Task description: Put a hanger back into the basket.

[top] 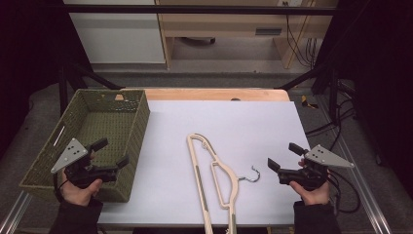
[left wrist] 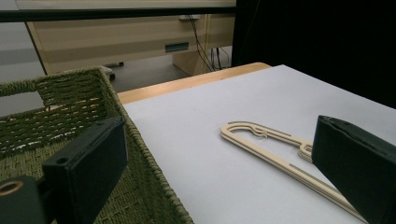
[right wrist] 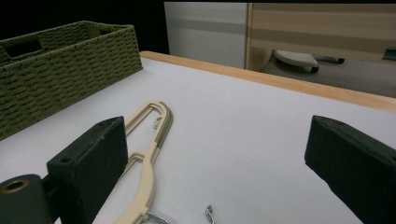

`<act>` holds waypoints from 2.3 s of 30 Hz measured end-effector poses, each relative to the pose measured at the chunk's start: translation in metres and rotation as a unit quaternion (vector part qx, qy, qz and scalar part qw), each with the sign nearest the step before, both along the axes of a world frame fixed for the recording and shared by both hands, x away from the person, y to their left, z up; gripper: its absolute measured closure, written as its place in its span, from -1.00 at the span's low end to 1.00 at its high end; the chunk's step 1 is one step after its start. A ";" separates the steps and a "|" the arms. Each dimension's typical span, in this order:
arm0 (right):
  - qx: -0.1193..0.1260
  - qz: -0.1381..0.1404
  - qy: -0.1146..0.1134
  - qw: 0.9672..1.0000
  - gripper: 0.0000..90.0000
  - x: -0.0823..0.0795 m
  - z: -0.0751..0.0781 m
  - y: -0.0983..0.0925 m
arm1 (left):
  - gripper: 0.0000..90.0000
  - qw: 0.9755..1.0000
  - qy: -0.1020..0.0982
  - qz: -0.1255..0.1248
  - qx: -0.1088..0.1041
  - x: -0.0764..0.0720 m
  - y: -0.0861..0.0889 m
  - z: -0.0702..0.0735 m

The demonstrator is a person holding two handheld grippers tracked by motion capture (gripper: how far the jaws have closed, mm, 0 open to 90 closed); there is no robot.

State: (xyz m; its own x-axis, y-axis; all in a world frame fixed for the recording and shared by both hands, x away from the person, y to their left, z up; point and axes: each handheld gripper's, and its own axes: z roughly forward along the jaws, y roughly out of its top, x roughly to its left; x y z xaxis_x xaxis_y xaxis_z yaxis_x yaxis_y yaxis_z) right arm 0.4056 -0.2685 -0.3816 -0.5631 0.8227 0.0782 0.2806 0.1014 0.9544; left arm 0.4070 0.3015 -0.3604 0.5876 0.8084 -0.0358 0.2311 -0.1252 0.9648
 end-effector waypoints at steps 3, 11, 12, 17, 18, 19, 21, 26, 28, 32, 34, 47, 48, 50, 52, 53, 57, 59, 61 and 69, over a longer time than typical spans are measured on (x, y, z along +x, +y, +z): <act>0.004 0.002 0.000 1.000 -0.80 0.000 -0.001 -0.002 | -0.92 1.000 0.000 -0.001 0.003 -0.001 -0.003 0.000; -0.012 0.020 0.007 1.000 -0.77 0.004 -0.004 0.008 | -0.92 1.000 -0.002 -0.006 0.005 -0.002 -0.007 0.000; -0.015 0.024 0.008 1.000 -0.74 0.004 -0.005 0.010 | -0.92 1.000 -0.001 -0.006 0.005 -0.003 -0.007 0.000; -0.042 0.052 0.016 0.998 -0.60 0.009 -0.013 0.019 | -0.92 1.000 0.000 -0.009 0.008 -0.003 -0.012 0.001; -0.046 0.057 0.019 0.997 -0.57 0.010 -0.016 0.020 | -0.92 1.000 -0.001 -0.009 0.010 -0.004 -0.014 0.001; -0.048 0.063 0.023 0.997 -0.54 0.012 -0.018 0.022 | -0.92 1.000 -0.002 -0.012 0.012 -0.005 -0.016 0.002; -0.056 0.076 0.036 0.995 -0.44 0.014 -0.023 0.025 | -0.92 1.000 -0.003 -0.016 0.015 -0.006 -0.020 0.003; -0.070 0.103 0.074 0.990 -0.31 0.021 -0.037 0.033 | -0.92 0.999 -0.003 -0.027 0.023 -0.008 -0.030 0.003; -0.078 0.112 0.084 0.987 -0.25 0.024 -0.042 0.035 | -0.92 0.999 0.001 -0.030 0.024 -0.008 -0.034 0.001; -0.094 0.125 0.104 0.982 -0.14 0.029 -0.054 0.039 | -0.92 0.999 0.006 -0.038 0.032 -0.009 -0.042 -0.001; -0.107 0.132 0.113 0.979 -0.06 0.031 -0.060 0.041 | -0.92 0.998 0.007 -0.042 0.034 -0.009 -0.047 -0.002; -0.144 0.170 0.155 0.962 0.49 0.043 -0.091 0.042 | -0.92 0.995 0.013 -0.080 0.057 -0.015 -0.079 -0.009; -0.144 0.176 0.156 0.961 0.58 0.045 -0.093 0.042 | -0.92 0.995 0.015 -0.082 0.059 -0.015 -0.082 -0.011; -0.145 0.180 0.157 0.960 0.60 0.046 -0.095 0.042 | -0.92 0.994 0.018 -0.088 0.063 -0.015 -0.087 -0.013; -0.150 0.188 0.160 0.957 0.66 0.048 -0.099 0.042 | -0.92 0.993 0.023 -0.092 0.067 -0.014 -0.091 -0.016; -0.150 0.188 0.160 0.957 0.66 0.048 -0.099 0.042 | -0.92 0.993 0.025 -0.095 0.069 -0.014 -0.094 -0.018; -0.154 0.198 0.165 0.954 0.87 0.050 -0.101 0.042 | -0.92 0.991 0.037 -0.105 0.075 -0.013 -0.102 -0.024; -0.152 0.203 0.164 0.953 0.91 0.051 -0.101 0.042 | -0.92 0.990 0.042 -0.109 0.079 -0.012 -0.106 -0.028; -0.147 0.208 0.167 0.953 0.92 0.051 -0.100 0.041 | -0.92 0.989 0.049 -0.114 0.081 -0.011 -0.111 -0.032; -0.146 0.217 0.161 0.952 0.95 0.052 -0.098 0.038 | -0.91 0.984 0.067 -0.131 0.102 -0.011 -0.130 -0.045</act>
State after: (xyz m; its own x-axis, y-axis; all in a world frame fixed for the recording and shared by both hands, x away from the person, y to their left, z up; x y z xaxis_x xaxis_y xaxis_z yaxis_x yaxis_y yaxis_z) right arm 0.4580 -0.2303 -0.4791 -0.8405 0.5311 0.1075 0.4244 0.5219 0.7399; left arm 0.3956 0.1714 -0.4053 0.7781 0.6278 0.0205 0.2881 -0.3858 0.8765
